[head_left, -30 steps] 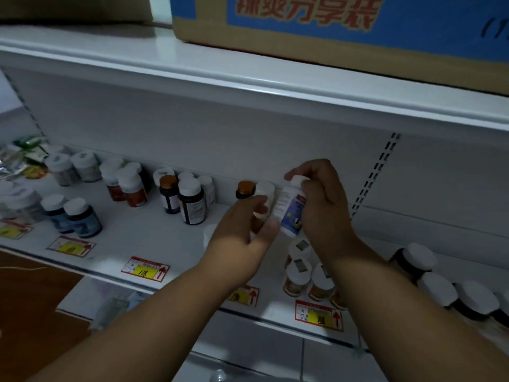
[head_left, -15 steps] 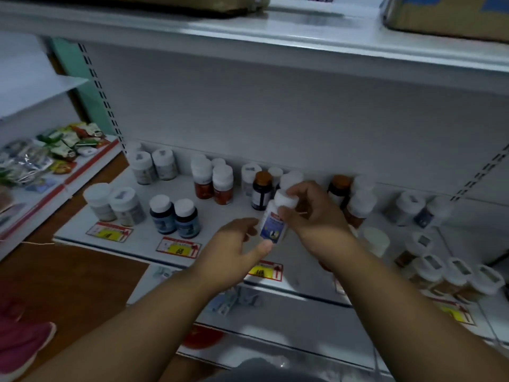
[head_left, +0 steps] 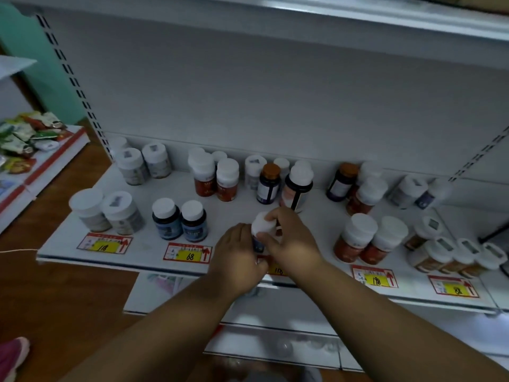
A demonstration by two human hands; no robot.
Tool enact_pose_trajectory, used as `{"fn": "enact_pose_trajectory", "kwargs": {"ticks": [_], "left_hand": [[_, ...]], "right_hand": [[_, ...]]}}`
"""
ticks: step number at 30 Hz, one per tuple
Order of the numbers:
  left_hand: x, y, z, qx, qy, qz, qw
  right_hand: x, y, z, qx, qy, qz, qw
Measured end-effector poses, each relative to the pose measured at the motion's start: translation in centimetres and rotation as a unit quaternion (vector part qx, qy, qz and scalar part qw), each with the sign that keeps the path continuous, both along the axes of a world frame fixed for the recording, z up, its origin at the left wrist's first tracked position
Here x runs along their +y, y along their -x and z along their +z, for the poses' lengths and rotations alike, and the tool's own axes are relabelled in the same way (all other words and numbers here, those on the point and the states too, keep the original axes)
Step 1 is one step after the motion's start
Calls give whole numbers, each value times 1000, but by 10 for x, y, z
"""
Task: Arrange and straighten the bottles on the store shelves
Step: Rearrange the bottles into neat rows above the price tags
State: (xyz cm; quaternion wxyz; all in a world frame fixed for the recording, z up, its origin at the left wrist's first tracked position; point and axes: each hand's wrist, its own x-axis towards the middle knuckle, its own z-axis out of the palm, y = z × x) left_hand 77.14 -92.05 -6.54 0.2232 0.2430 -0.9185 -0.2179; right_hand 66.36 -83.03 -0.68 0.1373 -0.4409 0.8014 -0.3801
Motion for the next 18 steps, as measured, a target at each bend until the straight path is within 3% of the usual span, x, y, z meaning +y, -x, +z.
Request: {"fn": "enact_pose_trajectory", "kwargs": {"ticks": [11,14,18], "left_hand": [[-2,-2,18,18,-69,2,997],[3,0,47,54,-26,15,998],[17,25,87,84,28,-16,996]], "right_hand": [[6,-2,15,1,-21,23,1000],[23,-1,34,5,33,-6,999],[54,25,62,99,155,-56,981]]}}
